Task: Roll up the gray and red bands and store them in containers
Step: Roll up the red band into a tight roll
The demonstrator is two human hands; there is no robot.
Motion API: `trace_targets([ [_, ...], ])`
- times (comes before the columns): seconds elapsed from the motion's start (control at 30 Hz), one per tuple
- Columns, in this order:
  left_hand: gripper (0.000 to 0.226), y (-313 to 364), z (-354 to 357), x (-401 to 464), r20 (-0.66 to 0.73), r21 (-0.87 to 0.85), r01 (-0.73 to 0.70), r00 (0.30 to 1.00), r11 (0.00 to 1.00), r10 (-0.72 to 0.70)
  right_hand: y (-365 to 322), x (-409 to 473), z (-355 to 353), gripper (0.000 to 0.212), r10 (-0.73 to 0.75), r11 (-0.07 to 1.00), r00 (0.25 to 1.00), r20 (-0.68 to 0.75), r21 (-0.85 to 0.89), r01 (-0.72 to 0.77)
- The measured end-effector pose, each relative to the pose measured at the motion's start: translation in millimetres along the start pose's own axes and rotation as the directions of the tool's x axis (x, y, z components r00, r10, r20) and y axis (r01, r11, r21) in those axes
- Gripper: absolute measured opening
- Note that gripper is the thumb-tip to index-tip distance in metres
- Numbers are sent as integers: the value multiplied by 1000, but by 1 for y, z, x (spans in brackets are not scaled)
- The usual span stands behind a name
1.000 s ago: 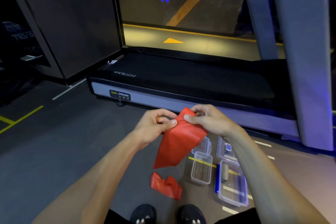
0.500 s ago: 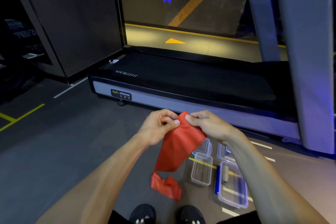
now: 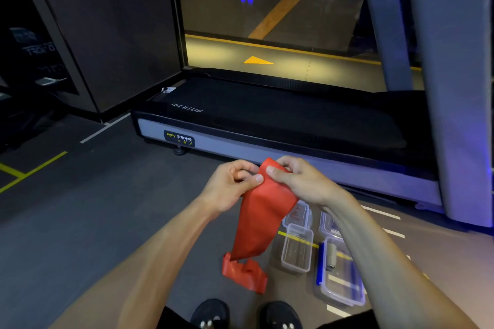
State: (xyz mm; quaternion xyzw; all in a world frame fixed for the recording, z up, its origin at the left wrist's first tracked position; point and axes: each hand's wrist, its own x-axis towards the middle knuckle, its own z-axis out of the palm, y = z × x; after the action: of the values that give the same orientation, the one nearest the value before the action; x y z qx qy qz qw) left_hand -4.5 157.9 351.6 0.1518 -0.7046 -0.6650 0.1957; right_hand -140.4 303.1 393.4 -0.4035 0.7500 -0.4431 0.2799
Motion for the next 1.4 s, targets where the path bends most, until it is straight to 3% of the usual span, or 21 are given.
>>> trace_targets([
  [0.13,34,0,1,1,-39,35,-24,999,999,26,-1,-1,-3,39,-7,1000,1000,12,-21,7],
  [0.3,16,-1,3,3,-79,90,-71,994,993,78,-6,-3,-2,83,-30,996,999,25,-86,32],
  [0.4,10,1,3,1,-74,100,-83,993,992,91,-6,-2,-1,91,-14,994,998,55,-110,20],
  [0.57,27,7,6,-2,-64,13,-85,994,996,85,-7,-4,0,45,-38,992,998,51,-120,44],
  [0.8,19,7,8,0,-99,-55,-82,992,995,77,-6,-3,-3,45,-19,997,1000,-14,-77,18],
  [0.97,23,8,8,0,-59,-89,-68,996,994,63,-8,-3,-4,21,-44,996,998,-44,-75,41],
  [1.13,30,9,6,-3,40,-140,-40,998,989,46,-6,-3,-8,28,-18,999,998,-67,-42,16],
  [1.4,27,8,6,-1,5,-96,6,1000,995,-5,-9,-6,-8,22,-18,997,998,-65,74,22],
])
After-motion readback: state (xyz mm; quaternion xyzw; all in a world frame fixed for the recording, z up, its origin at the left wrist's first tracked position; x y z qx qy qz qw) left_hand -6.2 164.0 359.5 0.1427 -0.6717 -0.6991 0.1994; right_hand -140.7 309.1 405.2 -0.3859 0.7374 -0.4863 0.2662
